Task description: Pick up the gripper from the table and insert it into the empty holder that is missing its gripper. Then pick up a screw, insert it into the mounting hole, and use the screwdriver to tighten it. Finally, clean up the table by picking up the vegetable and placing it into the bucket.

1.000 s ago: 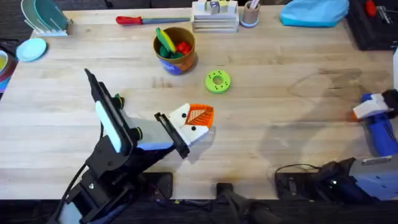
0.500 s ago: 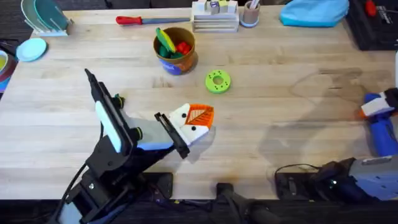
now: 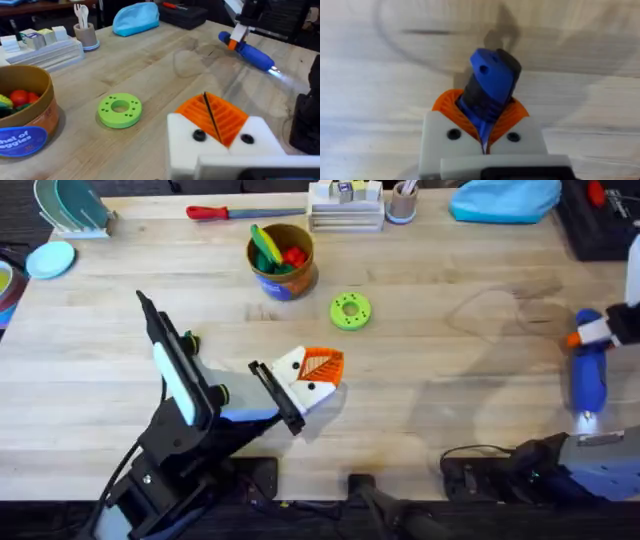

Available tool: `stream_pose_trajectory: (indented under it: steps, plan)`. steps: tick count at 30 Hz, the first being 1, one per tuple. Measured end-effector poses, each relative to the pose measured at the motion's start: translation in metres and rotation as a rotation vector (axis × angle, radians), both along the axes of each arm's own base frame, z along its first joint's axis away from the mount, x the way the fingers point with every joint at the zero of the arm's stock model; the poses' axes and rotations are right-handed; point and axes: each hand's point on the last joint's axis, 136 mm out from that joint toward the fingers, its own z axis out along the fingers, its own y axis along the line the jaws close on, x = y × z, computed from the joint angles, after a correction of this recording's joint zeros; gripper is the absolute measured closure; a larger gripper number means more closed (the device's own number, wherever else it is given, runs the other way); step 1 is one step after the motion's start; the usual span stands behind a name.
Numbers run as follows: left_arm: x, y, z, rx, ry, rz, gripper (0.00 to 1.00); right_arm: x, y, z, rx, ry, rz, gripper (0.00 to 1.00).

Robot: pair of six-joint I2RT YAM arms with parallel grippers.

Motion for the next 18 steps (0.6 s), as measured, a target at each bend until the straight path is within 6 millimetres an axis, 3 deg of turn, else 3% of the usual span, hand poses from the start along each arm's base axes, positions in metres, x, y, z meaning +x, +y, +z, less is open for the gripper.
stream_pose_trajectory:
  steps: [4,9,14,18]
  plan:
    - [0.000,0.000,0.000,0.000,0.000,0.000,0.996,0.026,0.006,0.030,-0.038,-0.145,-0.039,0.981]
    - [0.000,0.000,0.000,0.000,0.000,0.000,0.996,0.063,0.020,0.098,-0.084,-0.426,-0.070,0.981]
    - [0.000,0.000,0.000,0.000,0.000,0.000,0.996,0.085,0.054,0.166,-0.086,-0.673,-0.021,0.981]
    - [0.000,0.000,0.000,0.000,0.000,0.000,0.996,0.097,0.094,0.215,0.001,-0.860,0.027,0.981]
